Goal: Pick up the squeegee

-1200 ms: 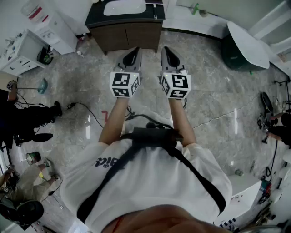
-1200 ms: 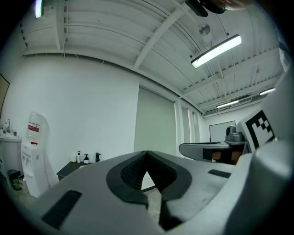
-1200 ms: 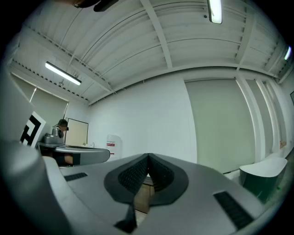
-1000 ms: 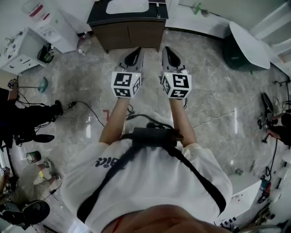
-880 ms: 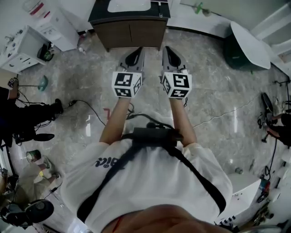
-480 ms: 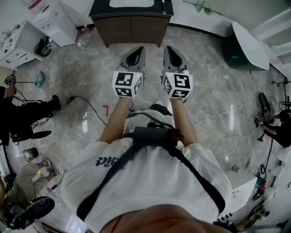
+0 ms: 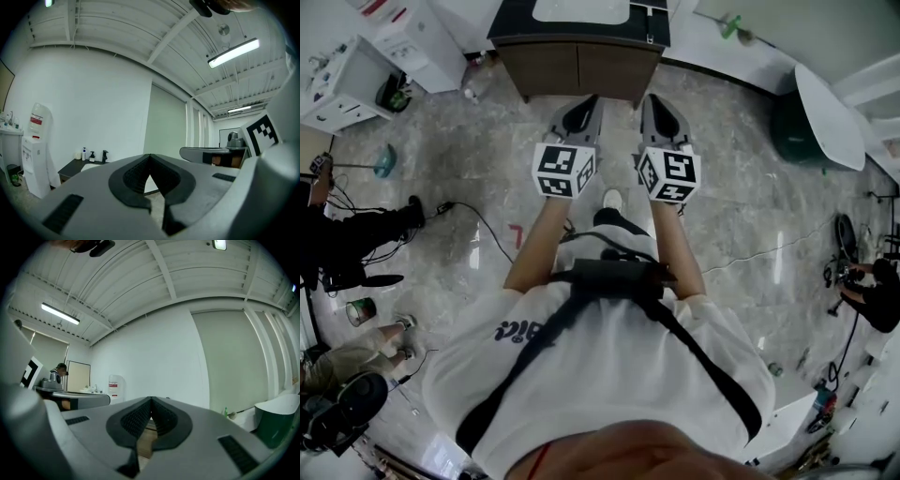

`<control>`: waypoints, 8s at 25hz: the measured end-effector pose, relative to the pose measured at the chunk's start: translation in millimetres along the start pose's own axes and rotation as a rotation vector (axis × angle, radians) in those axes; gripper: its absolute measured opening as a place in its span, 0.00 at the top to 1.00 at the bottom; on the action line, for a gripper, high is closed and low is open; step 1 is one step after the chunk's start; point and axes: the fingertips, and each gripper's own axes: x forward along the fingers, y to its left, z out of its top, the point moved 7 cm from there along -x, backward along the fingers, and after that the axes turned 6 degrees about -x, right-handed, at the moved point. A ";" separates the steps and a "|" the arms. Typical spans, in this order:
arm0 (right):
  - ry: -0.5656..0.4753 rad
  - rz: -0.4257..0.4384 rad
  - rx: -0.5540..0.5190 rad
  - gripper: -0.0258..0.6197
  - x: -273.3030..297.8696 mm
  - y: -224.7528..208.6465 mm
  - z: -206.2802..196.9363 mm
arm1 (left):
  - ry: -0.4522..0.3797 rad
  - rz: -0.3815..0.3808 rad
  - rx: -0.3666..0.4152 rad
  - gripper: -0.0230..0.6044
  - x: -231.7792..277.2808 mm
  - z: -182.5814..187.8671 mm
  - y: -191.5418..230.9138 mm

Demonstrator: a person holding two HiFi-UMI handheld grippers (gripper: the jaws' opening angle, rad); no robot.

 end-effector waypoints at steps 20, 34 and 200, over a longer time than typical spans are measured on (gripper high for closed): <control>-0.084 0.091 0.015 0.95 175.4 -138.9 -3.2 | 0.027 0.045 0.018 0.95 218.9 23.1 42.8; -0.027 0.111 -0.019 0.95 370.5 -167.9 -16.3 | 0.017 -0.066 -0.018 0.95 389.7 45.3 187.7; -0.119 -0.146 0.012 0.81 640.8 -296.7 46.2 | -0.043 -0.038 0.054 0.95 634.0 142.4 309.7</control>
